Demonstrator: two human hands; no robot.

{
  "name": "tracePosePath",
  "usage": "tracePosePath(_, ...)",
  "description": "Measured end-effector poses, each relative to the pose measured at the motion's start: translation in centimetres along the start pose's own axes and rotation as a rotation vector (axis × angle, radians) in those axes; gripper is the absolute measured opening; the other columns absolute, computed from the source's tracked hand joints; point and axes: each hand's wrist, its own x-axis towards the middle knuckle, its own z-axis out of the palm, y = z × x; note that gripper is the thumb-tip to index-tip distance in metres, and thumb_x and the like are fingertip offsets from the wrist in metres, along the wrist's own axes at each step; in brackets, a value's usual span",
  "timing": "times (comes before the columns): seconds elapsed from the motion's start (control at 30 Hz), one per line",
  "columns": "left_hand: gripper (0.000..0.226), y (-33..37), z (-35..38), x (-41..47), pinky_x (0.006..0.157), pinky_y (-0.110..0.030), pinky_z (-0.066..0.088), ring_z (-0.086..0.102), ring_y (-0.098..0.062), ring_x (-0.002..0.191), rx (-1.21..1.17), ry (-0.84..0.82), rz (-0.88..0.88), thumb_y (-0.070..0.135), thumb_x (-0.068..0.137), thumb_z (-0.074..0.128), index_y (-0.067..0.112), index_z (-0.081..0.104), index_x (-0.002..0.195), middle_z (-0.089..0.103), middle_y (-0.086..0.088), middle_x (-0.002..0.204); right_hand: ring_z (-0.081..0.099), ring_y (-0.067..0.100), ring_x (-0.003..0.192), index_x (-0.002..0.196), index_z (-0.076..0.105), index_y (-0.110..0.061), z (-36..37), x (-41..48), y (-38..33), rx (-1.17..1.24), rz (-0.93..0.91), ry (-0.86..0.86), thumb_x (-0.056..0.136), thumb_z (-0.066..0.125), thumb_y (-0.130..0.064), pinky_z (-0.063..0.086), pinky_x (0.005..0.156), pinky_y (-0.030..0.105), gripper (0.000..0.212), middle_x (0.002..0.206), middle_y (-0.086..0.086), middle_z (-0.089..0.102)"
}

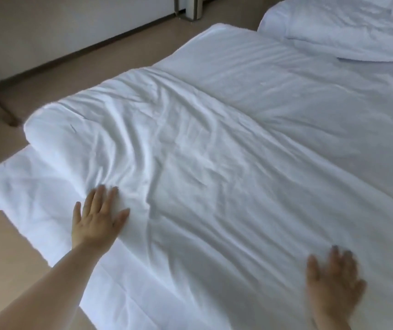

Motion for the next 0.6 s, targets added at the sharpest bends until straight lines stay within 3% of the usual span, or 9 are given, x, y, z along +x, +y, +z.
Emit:
tracePosePath(0.1,0.068,-2.3,-1.5,3.0,0.114,-0.033,-0.001,-0.001,-0.016,0.144,-0.228,0.058,-0.088,0.04,0.093,0.043,0.024,0.008,0.148,0.002,0.0,0.157,0.015,0.035,0.141,0.143,0.028,-0.006,1.5,-0.3,-5.1,0.06,0.13,0.052,0.052,0.004,-0.068,0.007,0.111,0.046,0.112,0.152,0.02,0.017)
tracePosePath(0.2,0.072,-5.6,-3.3,7.7,0.114,-0.033,0.008,0.011,-0.021,0.143,-0.463,0.144,-0.08,0.024,0.086,0.06,0.012,0.021,0.146,0.017,-0.008,0.154,0.006,0.031,0.143,0.146,0.019,-0.012,5.4,-1.9,-14.7,0.032,0.101,-0.037,0.062,0.011,-0.064,0.002,0.113,0.043,0.099,0.155,0.017,0.007)
tracePosePath(0.33,0.071,-12.2,-4.8,14.3,0.112,-0.028,0.016,0.015,-0.016,0.142,-0.628,0.039,-0.058,0.023,0.087,0.06,0.013,0.021,0.146,0.017,-0.004,0.154,-0.006,0.025,0.144,0.148,0.003,-0.014,13.1,-4.1,-30.8,0.038,0.117,-0.096,0.081,0.011,-0.062,-0.006,0.113,0.047,0.083,0.156,0.014,-0.006)
tracePosePath(0.4,0.064,-16.3,-5.2,17.4,0.111,-0.028,0.017,0.018,-0.017,0.141,-0.604,-0.018,-0.056,0.021,0.089,0.056,0.013,0.025,0.144,0.022,-0.005,0.153,-0.004,0.024,0.144,0.148,0.004,-0.014,17.3,-5.7,-39.6,0.011,-0.065,-0.108,0.085,0.004,-0.063,-0.004,0.114,0.046,0.08,0.156,0.013,-0.005)
tracePosePath(0.47,0.051,-19.9,-5.7,20.2,0.109,-0.029,0.02,0.027,-0.022,0.138,-0.639,-0.038,-0.101,0.013,0.092,0.05,0.009,0.034,0.141,0.032,-0.009,0.148,0.016,0.025,0.143,0.146,0.024,-0.012,20.3,-8.2,-47.4,0.036,-0.429,-0.049,0.077,-0.012,-0.061,0.013,0.114,0.042,0.092,0.154,0.016,0.015)
tracePosePath(0.5,0.046,-21.2,-6.2,21.4,0.107,-0.03,0.024,0.032,-0.025,0.135,-0.683,-0.05,-0.155,0.011,0.094,0.046,0.009,0.037,0.139,0.037,-0.01,0.145,0.024,0.024,0.141,0.142,0.032,-0.012,21.0,-9.4,-50.5,0.057,-0.628,-0.114,0.078,-0.014,-0.062,0.018,0.114,0.038,0.094,0.152,0.015,0.023)
tracePosePath(0.57,0.043,-22.6,-7.0,23.9,0.103,-0.031,0.028,0.038,-0.026,0.131,-0.792,-0.077,-0.24,0.017,0.096,0.042,0.013,0.037,0.139,0.04,-0.009,0.143,0.019,0.018,0.142,0.142,0.033,-0.014,21.3,-10.1,-53.6,0.107,-0.806,-0.362,0.081,-0.005,-0.066,0.004,0.114,0.026,0.089,0.151,0.011,0.026)
tracePosePath(0.6,0.045,-22.8,-7.2,25.2,0.103,-0.031,0.027,0.036,-0.026,0.131,-0.834,-0.105,-0.267,0.021,0.097,0.04,0.016,0.034,0.141,0.037,-0.007,0.144,0.022,0.019,0.14,0.14,0.035,-0.013,21.4,-9.4,-53.5,0.116,-0.824,-0.304,0.087,0.006,-0.06,0.001,0.112,0.024,0.077,0.148,0.013,0.033)
